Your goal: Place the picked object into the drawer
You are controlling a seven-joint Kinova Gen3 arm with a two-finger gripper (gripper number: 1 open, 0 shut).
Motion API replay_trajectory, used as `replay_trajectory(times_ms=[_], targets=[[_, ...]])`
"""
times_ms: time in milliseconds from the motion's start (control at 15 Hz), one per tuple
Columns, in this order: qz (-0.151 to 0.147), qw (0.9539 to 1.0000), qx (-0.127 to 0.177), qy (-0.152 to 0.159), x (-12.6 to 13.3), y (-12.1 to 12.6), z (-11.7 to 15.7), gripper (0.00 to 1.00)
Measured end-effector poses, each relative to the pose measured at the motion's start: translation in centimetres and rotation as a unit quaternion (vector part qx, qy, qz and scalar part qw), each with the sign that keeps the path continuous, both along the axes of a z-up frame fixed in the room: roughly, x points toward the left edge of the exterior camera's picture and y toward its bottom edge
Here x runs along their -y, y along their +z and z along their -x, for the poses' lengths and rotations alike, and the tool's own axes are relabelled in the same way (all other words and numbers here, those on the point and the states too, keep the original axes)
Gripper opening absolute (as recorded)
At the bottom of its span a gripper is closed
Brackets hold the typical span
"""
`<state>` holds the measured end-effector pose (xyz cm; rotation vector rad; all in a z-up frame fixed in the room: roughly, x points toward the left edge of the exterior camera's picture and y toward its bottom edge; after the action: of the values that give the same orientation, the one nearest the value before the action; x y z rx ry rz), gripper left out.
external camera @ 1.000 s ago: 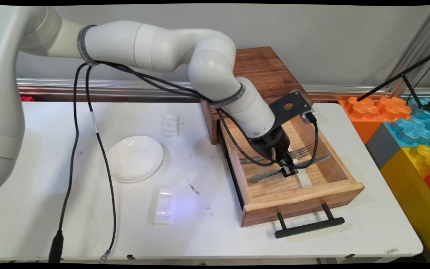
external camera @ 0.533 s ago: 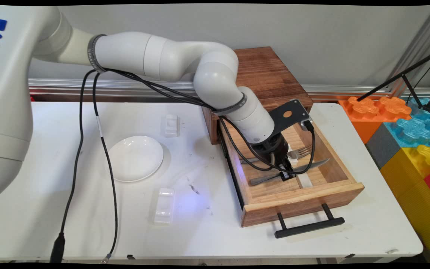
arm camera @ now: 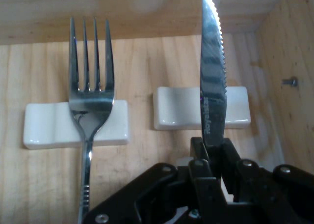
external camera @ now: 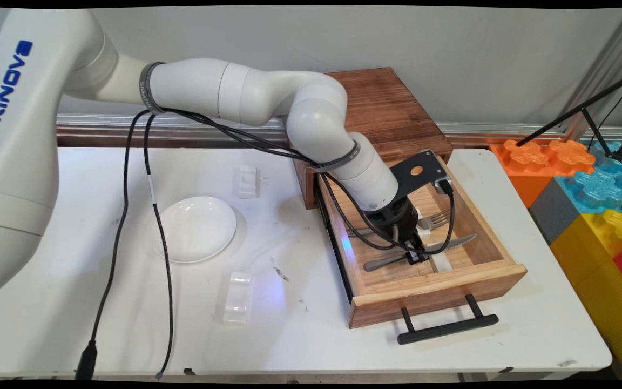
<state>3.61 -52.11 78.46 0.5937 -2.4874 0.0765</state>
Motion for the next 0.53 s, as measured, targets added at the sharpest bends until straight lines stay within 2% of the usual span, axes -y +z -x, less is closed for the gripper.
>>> replay_trajectory(times_ms=[200, 267, 533], targets=[[-0.003, 1.0, -0.001, -0.002, 0.13, -0.24, -0.04, 0.0], [-0.004, 1.0, -0.002, -0.002, 0.18, -0.32, -0.06, 1.0], [-0.007, 1.0, -0.004, -0.003, 0.39, -0.42, -0.25, 1.0]])
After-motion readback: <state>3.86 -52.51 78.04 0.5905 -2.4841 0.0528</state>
